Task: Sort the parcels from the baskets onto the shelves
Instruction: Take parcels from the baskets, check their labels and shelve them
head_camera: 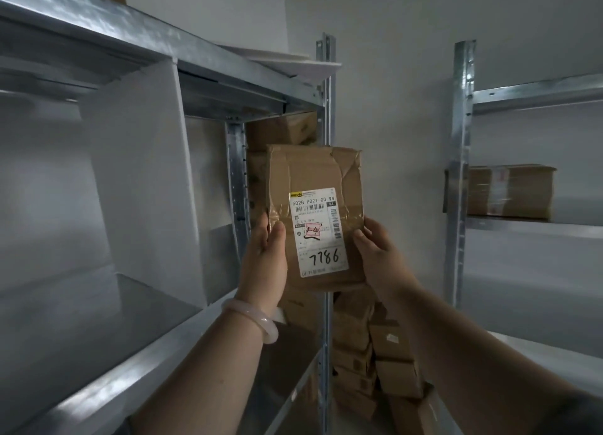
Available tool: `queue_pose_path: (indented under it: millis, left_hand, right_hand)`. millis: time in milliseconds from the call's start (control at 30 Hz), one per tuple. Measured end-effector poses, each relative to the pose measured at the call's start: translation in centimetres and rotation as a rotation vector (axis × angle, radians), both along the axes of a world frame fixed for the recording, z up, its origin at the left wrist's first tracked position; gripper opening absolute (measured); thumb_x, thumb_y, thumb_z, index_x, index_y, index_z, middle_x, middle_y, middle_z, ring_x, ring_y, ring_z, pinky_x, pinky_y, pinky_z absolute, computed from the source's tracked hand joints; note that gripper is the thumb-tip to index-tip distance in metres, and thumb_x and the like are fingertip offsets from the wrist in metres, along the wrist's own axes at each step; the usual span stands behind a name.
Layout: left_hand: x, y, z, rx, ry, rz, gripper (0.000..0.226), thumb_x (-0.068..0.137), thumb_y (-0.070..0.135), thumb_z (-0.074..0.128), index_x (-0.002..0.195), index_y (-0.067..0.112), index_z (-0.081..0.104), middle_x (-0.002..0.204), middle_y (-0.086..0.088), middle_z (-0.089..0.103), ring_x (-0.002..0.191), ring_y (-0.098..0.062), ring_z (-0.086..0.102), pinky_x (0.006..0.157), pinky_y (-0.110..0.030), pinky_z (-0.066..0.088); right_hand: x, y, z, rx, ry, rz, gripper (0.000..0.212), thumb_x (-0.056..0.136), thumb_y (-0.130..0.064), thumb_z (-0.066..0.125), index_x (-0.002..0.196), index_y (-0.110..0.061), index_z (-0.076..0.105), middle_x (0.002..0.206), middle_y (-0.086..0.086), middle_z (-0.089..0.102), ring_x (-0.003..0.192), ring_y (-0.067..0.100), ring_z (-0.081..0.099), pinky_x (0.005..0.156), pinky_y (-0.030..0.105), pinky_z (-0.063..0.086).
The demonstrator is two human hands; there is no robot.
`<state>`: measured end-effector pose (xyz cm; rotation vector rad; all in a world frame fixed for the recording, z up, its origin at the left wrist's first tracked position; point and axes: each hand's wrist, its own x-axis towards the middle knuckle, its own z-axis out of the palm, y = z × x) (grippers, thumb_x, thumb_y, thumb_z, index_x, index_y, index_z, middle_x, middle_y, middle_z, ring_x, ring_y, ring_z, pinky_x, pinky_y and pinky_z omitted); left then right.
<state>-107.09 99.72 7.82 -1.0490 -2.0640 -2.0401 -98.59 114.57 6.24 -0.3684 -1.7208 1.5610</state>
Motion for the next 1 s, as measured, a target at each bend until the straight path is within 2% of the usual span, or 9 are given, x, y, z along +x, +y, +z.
queue_pose_path:
  millis: [133, 233, 333, 400, 567, 700, 833, 900, 1000]
  left_hand:
    - [-4.3, 2.3, -0.6, 0.044, -0.06, 0.099, 0.05, 0.099, 0.056, 0.035, 0.145, 0.038, 0.037, 0.133, 0.01, 0.059, 0.117, -0.013, 0.059, 0.101, -0.043, 0.05]
    - [-6.8, 3.9, -0.1, 0.081, -0.033, 0.202, 0.035, 0.102, 0.043, 0.038, 0.134, 0.033, 0.045, 0.108, 0.019, 0.062, 0.084, 0.013, 0.063, 0.071, -0.008, 0.051]
    - [-8.6, 5.7, 1.2, 0.115, 0.051, 0.333, 0.03, 0.103, 0.036, 0.04, 0.13, 0.029, 0.049, 0.101, 0.027, 0.059, 0.078, 0.027, 0.056, 0.061, 0.003, 0.042]
    - [-10.1, 6.5, 1.9, 0.131, 0.074, 0.432, 0.03, 0.103, 0.035, 0.04, 0.129, 0.026, 0.05, 0.103, 0.028, 0.057, 0.083, 0.022, 0.058, 0.063, 0.002, 0.043]
    - [-12.9, 6.5, 1.8, 0.134, -0.001, 0.627, 0.024, 0.103, 0.036, 0.039, 0.122, 0.025, 0.051, 0.106, 0.017, 0.062, 0.081, 0.011, 0.063, 0.058, -0.003, 0.046]
    - [-13.5, 5.9, 1.2, 0.2, -0.103, 0.758, 0.023, 0.103, 0.036, 0.044, 0.12, 0.022, 0.049, 0.108, 0.009, 0.066, 0.082, 0.003, 0.064, 0.053, -0.002, 0.045]
    - [-14.0, 5.2, 0.5, 0.209, -0.161, 0.83, 0.021, 0.104, 0.04, 0.037, 0.123, 0.041, 0.047, 0.115, 0.013, 0.063, 0.085, 0.002, 0.059, 0.052, -0.004, 0.048]
    - [-14.3, 4.8, 0.1, 0.178, -0.174, 0.893, 0.024, 0.104, 0.044, 0.034, 0.125, 0.045, 0.046, 0.116, 0.015, 0.063, 0.091, -0.003, 0.06, 0.058, -0.008, 0.05]
    - [-14.7, 4.3, 0.0, 0.193, -0.217, 0.956, 0.032, 0.105, 0.037, 0.035, 0.136, 0.038, 0.043, 0.119, 0.004, 0.066, 0.099, -0.018, 0.063, 0.079, -0.026, 0.05]
  right_hand:
    - [-6.8, 3.7, -0.2, 0.008, 0.002, 0.066, 0.034, 0.101, -0.027, 0.043, 0.132, -0.037, 0.049, 0.116, -0.003, 0.067, 0.099, 0.015, 0.066, 0.082, 0.037, 0.056]
    - [-12.0, 6.0, 0.7, 0.003, -0.001, 0.152, 0.031, 0.097, -0.035, 0.045, 0.127, -0.042, 0.052, 0.116, -0.009, 0.066, 0.099, 0.013, 0.064, 0.084, 0.039, 0.055]
    - [-16.1, 7.7, 2.3, 0.047, -0.036, 0.282, 0.041, 0.094, -0.047, 0.048, 0.135, -0.046, 0.044, 0.121, -0.01, 0.062, 0.106, 0.017, 0.061, 0.091, 0.041, 0.051]
    - [-18.8, 8.5, 2.9, 0.047, -0.038, 0.377, 0.044, 0.095, -0.048, 0.048, 0.138, -0.047, 0.039, 0.122, -0.012, 0.061, 0.109, 0.016, 0.059, 0.091, 0.039, 0.049]
    - [-24.1, 8.5, 2.7, 0.028, -0.076, 0.577, 0.033, 0.099, -0.044, 0.047, 0.131, -0.045, 0.043, 0.101, -0.021, 0.06, 0.09, 0.0, 0.056, 0.068, 0.023, 0.045]
    - [-26.9, 6.5, 2.2, 0.022, -0.103, 0.691, 0.033, 0.099, -0.045, 0.046, 0.132, -0.043, 0.046, 0.111, -0.013, 0.065, 0.095, 0.006, 0.061, 0.068, 0.023, 0.047]
    - [-27.8, 4.6, 2.4, 0.015, -0.117, 0.779, 0.028, 0.101, -0.043, 0.043, 0.129, -0.04, 0.045, 0.091, -0.021, 0.06, 0.081, -0.002, 0.056, 0.059, 0.019, 0.04]
    - [-28.1, 3.8, 2.5, 0.014, -0.134, 0.812, 0.025, 0.101, -0.044, 0.041, 0.126, -0.037, 0.043, 0.088, -0.02, 0.059, 0.077, -0.002, 0.054, 0.058, 0.02, 0.039]
    - [-28.5, 3.1, 2.1, 0.013, -0.139, 0.838, 0.026, 0.102, -0.039, 0.041, 0.126, -0.029, 0.042, 0.09, -0.017, 0.058, 0.078, -0.001, 0.052, 0.059, 0.02, 0.038]
